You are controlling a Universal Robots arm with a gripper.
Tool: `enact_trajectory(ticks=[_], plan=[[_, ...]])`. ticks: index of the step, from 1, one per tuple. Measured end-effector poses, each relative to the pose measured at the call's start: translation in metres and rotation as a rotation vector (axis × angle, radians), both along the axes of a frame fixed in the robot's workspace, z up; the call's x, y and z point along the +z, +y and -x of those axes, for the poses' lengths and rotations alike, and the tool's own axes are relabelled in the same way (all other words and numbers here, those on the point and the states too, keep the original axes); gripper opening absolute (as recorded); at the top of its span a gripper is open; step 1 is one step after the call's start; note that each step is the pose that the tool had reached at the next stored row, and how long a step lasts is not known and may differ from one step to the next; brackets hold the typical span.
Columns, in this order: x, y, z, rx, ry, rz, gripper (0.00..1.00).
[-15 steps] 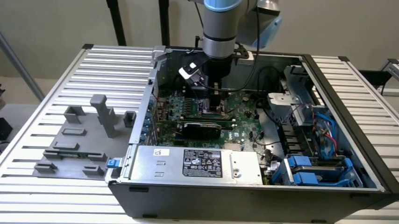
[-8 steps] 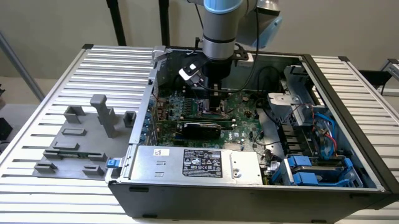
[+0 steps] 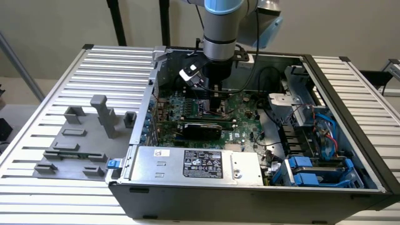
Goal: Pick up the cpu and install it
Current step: 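Place the cpu into insertion slot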
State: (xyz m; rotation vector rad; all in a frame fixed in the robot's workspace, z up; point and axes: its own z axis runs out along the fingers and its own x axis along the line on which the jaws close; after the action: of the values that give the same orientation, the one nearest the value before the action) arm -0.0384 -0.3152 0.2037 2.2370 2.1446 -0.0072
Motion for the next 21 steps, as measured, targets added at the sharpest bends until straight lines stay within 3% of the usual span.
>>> enact_trajectory(ticks=[8, 21], plan=[[-0.0021, 0.0000, -0.0001, -0.003, 0.0000, 0.0071, 0.55], [-0.0054, 0.0000, -0.0001, -0.005, 0.0000, 0.0063, 0.55]])
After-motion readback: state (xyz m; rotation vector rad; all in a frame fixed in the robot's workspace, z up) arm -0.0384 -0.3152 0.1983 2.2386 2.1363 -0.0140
